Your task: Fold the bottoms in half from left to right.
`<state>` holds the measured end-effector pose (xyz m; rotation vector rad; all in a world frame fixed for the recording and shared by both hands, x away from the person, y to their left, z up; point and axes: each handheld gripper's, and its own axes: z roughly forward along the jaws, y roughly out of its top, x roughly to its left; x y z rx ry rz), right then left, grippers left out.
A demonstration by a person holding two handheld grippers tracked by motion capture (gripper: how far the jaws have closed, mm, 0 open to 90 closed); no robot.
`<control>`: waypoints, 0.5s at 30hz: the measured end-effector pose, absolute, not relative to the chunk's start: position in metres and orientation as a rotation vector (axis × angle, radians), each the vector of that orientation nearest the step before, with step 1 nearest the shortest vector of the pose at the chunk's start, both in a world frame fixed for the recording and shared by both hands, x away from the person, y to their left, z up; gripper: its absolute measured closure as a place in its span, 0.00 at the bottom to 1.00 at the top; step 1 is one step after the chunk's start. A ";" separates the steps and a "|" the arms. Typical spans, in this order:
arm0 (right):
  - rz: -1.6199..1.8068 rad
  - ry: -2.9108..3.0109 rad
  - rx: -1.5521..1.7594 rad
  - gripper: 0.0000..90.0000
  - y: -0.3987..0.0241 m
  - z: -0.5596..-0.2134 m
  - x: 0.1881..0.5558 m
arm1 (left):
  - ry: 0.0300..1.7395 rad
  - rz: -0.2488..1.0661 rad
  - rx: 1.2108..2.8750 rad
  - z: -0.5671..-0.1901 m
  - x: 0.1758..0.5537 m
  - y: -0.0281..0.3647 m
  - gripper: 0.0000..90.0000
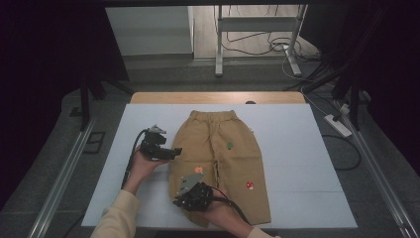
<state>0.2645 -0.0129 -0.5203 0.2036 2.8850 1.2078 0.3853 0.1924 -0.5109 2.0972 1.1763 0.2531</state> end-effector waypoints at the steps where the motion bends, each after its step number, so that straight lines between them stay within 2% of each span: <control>1: 1.209 2.886 0.205 0.95 -0.013 -0.520 0.265 | 1.182 0.251 2.099 -0.512 0.386 0.192 0.17; 15: 1.209 2.888 0.209 0.94 -0.013 -0.521 0.264 | 1.187 0.233 2.114 -0.519 0.403 0.191 0.19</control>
